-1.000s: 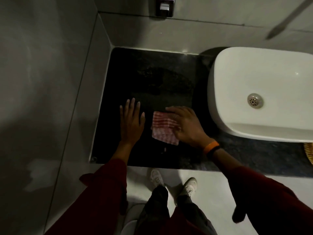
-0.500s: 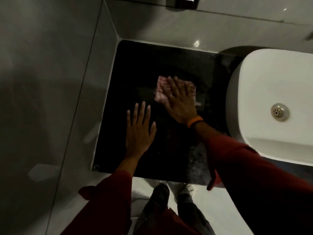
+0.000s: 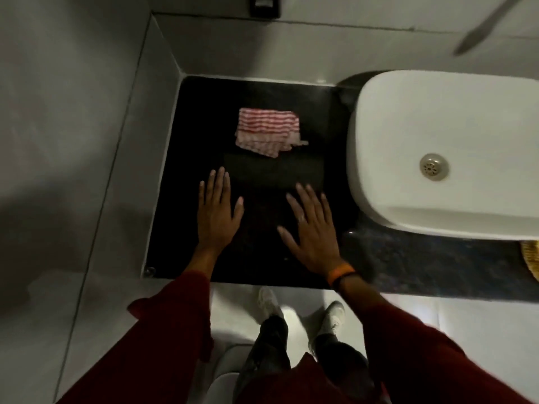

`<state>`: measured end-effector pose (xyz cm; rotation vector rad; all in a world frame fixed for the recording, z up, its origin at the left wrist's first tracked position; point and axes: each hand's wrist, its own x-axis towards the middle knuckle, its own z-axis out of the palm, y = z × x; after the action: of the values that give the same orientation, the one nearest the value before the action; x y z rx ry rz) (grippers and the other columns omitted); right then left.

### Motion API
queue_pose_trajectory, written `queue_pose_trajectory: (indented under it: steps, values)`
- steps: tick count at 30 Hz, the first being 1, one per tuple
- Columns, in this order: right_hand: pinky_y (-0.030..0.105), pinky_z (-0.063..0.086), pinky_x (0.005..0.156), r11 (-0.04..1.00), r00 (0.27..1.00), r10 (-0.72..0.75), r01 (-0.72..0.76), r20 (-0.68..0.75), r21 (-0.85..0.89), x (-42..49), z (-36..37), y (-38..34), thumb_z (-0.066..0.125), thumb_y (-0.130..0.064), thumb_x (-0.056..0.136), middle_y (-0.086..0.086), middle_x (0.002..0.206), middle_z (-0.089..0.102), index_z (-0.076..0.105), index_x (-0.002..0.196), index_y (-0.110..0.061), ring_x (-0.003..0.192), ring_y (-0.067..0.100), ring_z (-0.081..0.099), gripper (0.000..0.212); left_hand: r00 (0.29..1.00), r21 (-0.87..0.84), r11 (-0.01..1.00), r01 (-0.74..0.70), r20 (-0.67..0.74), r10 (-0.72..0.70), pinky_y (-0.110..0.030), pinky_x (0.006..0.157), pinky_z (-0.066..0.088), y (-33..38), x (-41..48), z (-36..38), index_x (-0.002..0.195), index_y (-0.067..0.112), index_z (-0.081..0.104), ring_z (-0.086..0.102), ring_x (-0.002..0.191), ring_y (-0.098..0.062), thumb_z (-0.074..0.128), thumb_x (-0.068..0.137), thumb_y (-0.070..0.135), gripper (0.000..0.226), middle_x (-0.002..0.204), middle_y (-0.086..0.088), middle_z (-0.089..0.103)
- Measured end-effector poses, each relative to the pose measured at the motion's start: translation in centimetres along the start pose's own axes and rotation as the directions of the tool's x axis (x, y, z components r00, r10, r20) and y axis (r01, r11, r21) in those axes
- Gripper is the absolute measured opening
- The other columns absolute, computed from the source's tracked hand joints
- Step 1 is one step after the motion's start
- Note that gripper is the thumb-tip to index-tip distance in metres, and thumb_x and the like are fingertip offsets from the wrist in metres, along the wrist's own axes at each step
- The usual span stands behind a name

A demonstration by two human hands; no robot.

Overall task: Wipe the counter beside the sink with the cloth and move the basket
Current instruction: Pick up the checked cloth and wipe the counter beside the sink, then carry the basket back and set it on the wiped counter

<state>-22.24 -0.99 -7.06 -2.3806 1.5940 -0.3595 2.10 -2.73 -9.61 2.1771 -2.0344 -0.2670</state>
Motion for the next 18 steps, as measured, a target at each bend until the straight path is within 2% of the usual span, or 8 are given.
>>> queue_pose_trajectory:
  steps: [4,9,13,18]
  values:
    - [0.059,0.018,0.127,0.988,0.990,0.141,-0.139,0.028,-0.074,-11.7,-1.4,5.9,0.047,-0.062,0.097,0.013,0.170,0.022,0.035,0.158,-0.016,0.160,0.030,0.014,0.078,0.993,-0.003,0.994,-0.107,0.046,0.107,-0.050,0.126,0.019,6.4,-5.1,0.5,0.157,0.006,0.022,0.017,0.156,-0.028,0.029,0.102,0.047,0.069,0.166,-0.013,0.023]
    - [0.060,0.023,0.125,0.951,0.960,0.279,-0.280,-0.027,-0.132,-18.7,-5.6,16.1,0.056,-0.065,0.091,0.018,0.166,0.030,0.040,0.155,-0.006,0.156,0.036,0.025,0.089,0.923,-0.076,0.937,-0.341,0.165,0.349,-0.043,0.126,0.015,21.0,-11.9,3.8,0.155,0.005,0.027,0.023,0.154,-0.028,0.036,0.098,0.048,0.073,0.165,-0.014,0.026]
    - [0.060,0.022,0.126,0.928,0.930,0.330,-0.351,-0.165,-0.125,-21.8,-10.6,25.2,0.055,-0.066,0.091,0.019,0.165,0.033,0.038,0.155,-0.004,0.156,0.036,0.024,0.091,0.851,-0.132,0.861,-0.491,0.139,0.507,-0.045,0.121,0.034,34.9,-12.8,5.7,0.149,0.003,0.043,0.037,0.148,-0.027,0.047,0.093,0.047,0.071,0.158,-0.012,0.042]
    - [0.057,0.018,0.128,0.898,0.856,0.373,-0.430,-0.357,-0.094,-24.6,-18.0,36.7,0.055,-0.064,0.094,0.019,0.163,0.036,0.041,0.154,-0.006,0.156,0.036,0.026,0.084,0.793,-0.238,0.780,-0.579,0.055,0.606,-0.044,0.121,0.035,50.4,-11.1,7.2,0.149,0.003,0.042,0.037,0.148,-0.028,0.046,0.097,0.043,0.067,0.158,-0.014,0.041]
